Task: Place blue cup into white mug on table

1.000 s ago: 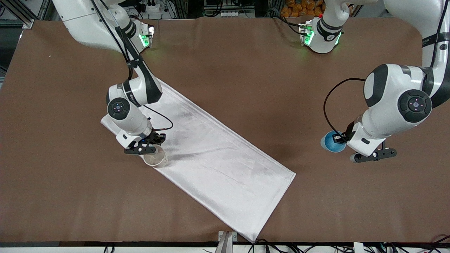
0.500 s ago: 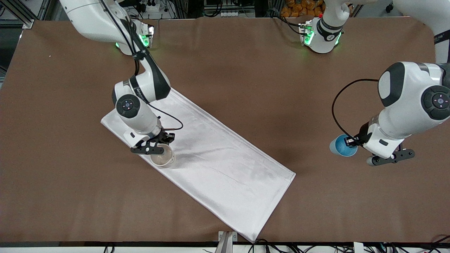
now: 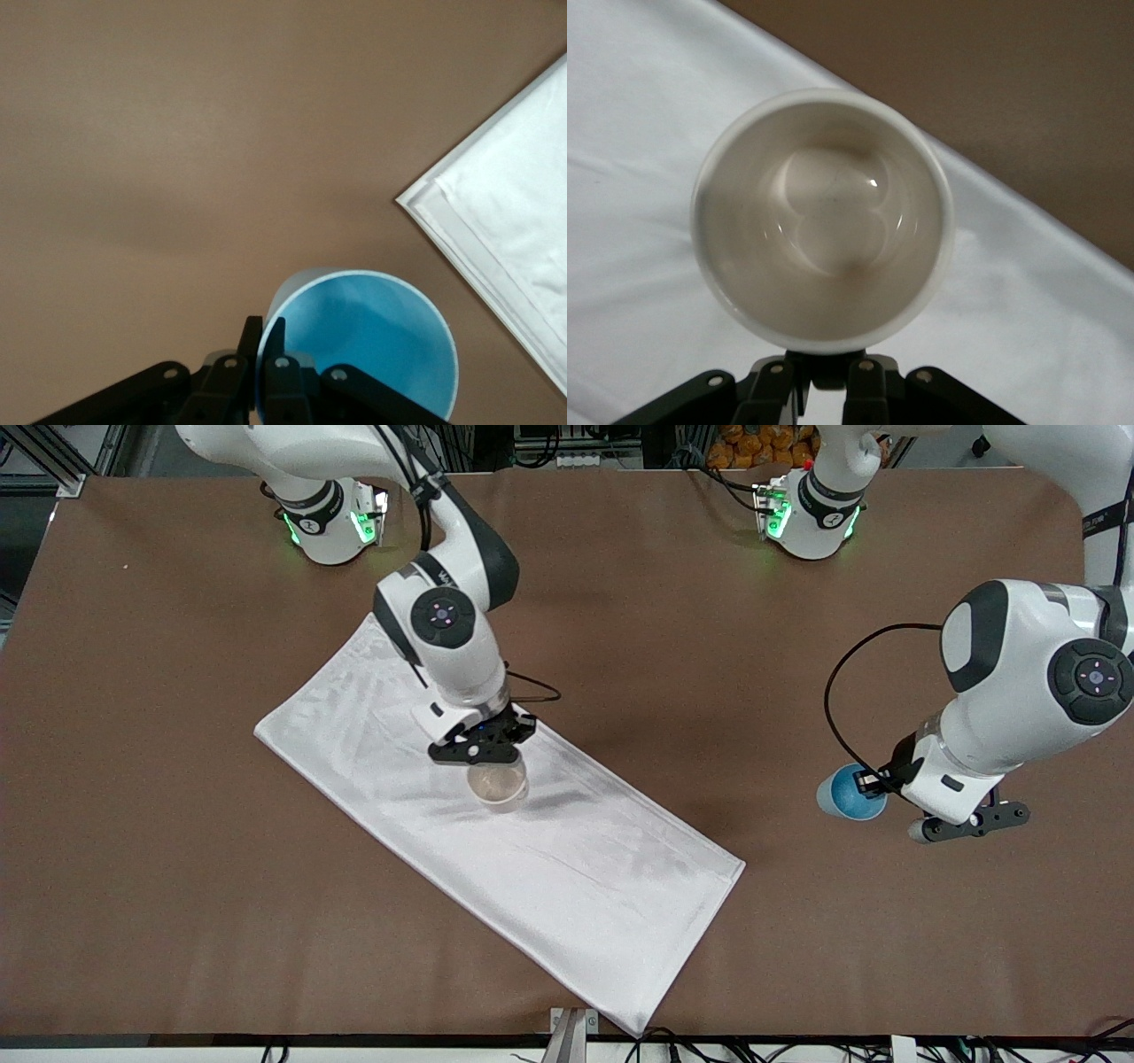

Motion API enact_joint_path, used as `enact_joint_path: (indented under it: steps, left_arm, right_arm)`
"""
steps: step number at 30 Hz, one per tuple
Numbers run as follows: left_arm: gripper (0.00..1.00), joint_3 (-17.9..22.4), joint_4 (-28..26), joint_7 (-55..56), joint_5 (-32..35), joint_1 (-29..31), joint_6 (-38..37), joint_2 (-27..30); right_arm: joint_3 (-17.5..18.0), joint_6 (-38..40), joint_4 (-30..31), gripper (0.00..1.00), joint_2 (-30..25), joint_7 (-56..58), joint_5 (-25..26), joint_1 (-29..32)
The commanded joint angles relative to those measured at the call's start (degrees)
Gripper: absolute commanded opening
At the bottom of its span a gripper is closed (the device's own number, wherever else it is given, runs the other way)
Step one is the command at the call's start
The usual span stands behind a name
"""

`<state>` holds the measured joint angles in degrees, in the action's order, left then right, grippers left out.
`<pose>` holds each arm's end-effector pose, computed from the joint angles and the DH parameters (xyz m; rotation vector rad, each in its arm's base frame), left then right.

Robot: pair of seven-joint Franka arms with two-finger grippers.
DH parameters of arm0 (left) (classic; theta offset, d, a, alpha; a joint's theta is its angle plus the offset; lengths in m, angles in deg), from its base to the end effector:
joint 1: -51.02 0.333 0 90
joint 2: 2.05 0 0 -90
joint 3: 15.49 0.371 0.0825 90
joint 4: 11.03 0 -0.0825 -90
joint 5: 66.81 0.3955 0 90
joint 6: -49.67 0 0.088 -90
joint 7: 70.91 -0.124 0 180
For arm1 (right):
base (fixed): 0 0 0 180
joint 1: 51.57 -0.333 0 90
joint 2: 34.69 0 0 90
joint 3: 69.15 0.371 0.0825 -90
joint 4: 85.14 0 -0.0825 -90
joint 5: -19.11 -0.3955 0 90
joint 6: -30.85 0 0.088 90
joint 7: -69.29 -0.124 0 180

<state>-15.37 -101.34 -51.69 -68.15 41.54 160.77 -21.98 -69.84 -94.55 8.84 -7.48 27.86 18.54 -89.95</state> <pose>0.6839 -0.1149 0.4716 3.1047 0.2805 0.0145 0.5695 0.4421 0.3738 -3.0896 0.1069 -0.0848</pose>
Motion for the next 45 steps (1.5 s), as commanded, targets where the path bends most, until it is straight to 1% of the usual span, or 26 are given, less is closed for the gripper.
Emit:
enact_joint_path:
  steps: [1,3,6,10,16,19,21,24,27,30,32,45]
  left_arm:
    - [0.0,0.1,0.0,-0.1,-1.2,0.0,1.3,-0.1]
    - [0.0,0.1,0.0,-0.1,-1.2,0.0,1.6,-0.1]
    - [0.0,0.1,0.0,-0.1,-1.2,0.0,1.6,-0.1]
    - [0.0,0.1,0.0,-0.1,-1.2,-0.1,1.6,-0.1]
    - [0.0,0.1,0.0,-0.1,-1.2,-0.1,1.6,-0.1]
    - [0.0,0.1,0.0,0.3,-1.2,-0.2,1.6,-0.1]
    - [0.0,0.1,0.0,0.3,-1.2,-0.3,1.6,-0.1]
    - [0.0,0.1,0.0,0.4,-1.2,-0.3,1.6,-0.1]
    - [0.0,0.1,0.0,0.4,-1.2,-0.2,1.6,-0.1]
    - [0.0,0.1,0.0,0.4,-1.2,-0.1,1.6,-0.1]
    - [0.0,0.1,0.0,0.4,-1.2,-0.1,1.5,-0.1]
    - [0.0,0.1,0.0,0.3,-1.1,-0.1,1.6,-0.6]
  right_arm:
    - [-0.4,0.8,-7.3,0.0,6.5,-7.3,1.6,-5.2]
    - [-0.6,0.8,-9.6,0.0,8.6,-10.2,2.0,-7.1]
    - [-0.7,0.9,-12.4,0.0,10.9,-14.3,4.4,-9.3]
    - [-0.6,0.9,-14.1,0.0,11.6,-18.7,5.8,-11.9]
    - [-0.7,0.9,-15.1,0.0,11.7,-19.8,5.8,-14.8]
    - [-0.8,0.9,-16.5,0.0,13.0,-22.0,6.1,-16.1]
    - [-0.8,0.9,-18.0,0.0,14.1,-23.5,7.2,-16.9]
    - [-0.8,0.9,-20.4,0.0,16.4,-25.5,8.7,-17.8]
    - [-0.8,0.9,-24.2,0.0,19.5,-26.9,9.4,-18.8]
    - [-0.9,0.9,-27.7,0.0,22.5,-27.6,9.6,-19.4]
    - [-0.9,0.9,-29.0,0.0,23.4,-28.1,9.6,-19.4]
    - [-0.8,0.0,-30.5,0.0,25.4,-29.1,9.5,-20.1]
